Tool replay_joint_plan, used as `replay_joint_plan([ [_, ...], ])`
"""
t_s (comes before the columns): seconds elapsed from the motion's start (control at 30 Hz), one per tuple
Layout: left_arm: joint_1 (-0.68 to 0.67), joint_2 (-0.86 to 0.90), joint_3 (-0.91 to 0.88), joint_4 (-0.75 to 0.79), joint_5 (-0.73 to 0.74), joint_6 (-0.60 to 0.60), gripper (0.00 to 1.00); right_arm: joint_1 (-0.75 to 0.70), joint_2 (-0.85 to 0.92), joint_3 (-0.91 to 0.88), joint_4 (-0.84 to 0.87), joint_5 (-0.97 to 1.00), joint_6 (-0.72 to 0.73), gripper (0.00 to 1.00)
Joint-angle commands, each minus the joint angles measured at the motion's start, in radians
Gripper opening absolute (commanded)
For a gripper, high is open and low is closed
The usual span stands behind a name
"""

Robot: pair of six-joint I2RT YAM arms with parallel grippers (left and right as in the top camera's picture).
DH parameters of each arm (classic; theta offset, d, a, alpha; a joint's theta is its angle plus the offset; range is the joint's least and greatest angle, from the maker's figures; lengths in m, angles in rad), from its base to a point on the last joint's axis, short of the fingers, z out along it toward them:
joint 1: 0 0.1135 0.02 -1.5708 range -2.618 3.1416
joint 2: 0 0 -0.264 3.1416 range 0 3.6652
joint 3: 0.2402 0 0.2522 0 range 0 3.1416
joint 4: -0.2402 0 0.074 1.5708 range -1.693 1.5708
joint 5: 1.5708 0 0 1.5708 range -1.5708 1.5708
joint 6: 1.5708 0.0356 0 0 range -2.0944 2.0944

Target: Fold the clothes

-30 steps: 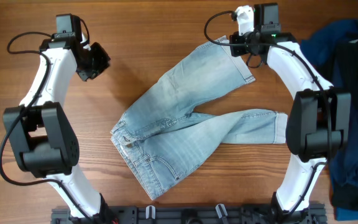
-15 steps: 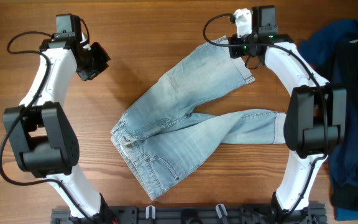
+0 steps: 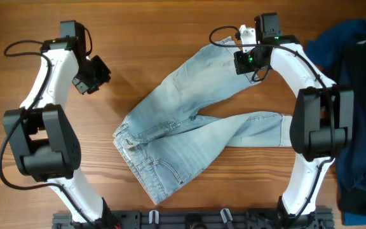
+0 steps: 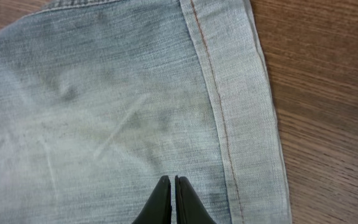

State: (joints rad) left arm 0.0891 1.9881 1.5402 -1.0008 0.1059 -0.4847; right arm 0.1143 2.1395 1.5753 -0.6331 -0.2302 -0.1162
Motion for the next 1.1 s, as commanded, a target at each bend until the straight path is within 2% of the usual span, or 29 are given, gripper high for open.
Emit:
replay_joint_plan([
  [0.0, 0.010, -0.002, -0.005, -0.045, 0.004, 0.006, 0.43, -0.005, 0.034, -0.068, 0.051, 0.006, 0.011, 0.04],
  [0.17, 0.035, -0.002, -0.005, -0.089, 0.005, 0.010, 0.47, -0.006, 0.057, -0.142, 0.154, 0.038, 0.012, 0.04],
  [0.2, 0.045, -0.002, -0.005, -0.102, 0.005, 0.010, 0.51, -0.010, 0.065, -0.158, 0.164, 0.055, 0.011, 0.04],
  [0.43, 0.064, -0.002, -0.005, -0.128, 0.009, 0.010, 0.59, -0.080, 0.095, -0.177, 0.098, 0.302, 0.022, 0.04],
  [0.53, 0.064, -0.002, -0.005, -0.150, 0.017, 0.010, 0.63, -0.139, 0.095, -0.177, 0.068, 0.343, 0.056, 0.04],
  [0.6, 0.064, -0.002, -0.005, -0.164, 0.030, 0.023, 0.71, -0.185, 0.095, -0.177, 0.050, 0.342, 0.066, 0.04],
  [0.67, 0.064, -0.002, -0.005, -0.172, 0.043, 0.041, 0.84, -0.230, 0.095, -0.177, 0.038, 0.330, 0.068, 0.04],
  [0.73, 0.064, -0.002, -0.005, -0.174, 0.049, 0.040, 0.87, -0.270, 0.095, -0.177, 0.039, 0.252, 0.065, 0.04],
  [0.77, 0.064, -0.002, -0.005, -0.173, 0.062, 0.040, 0.90, -0.285, 0.095, -0.177, 0.040, 0.207, 0.063, 0.04],
  [0.9, 0.063, -0.002, -0.005, -0.166, 0.262, 0.040, 0.89, -0.303, 0.095, -0.177, 0.040, 0.117, 0.064, 0.04],
  [1.07, 0.064, -0.002, -0.048, -0.093, 0.426, 0.027, 0.90, -0.291, 0.095, -0.177, 0.044, 0.116, 0.064, 0.04],
])
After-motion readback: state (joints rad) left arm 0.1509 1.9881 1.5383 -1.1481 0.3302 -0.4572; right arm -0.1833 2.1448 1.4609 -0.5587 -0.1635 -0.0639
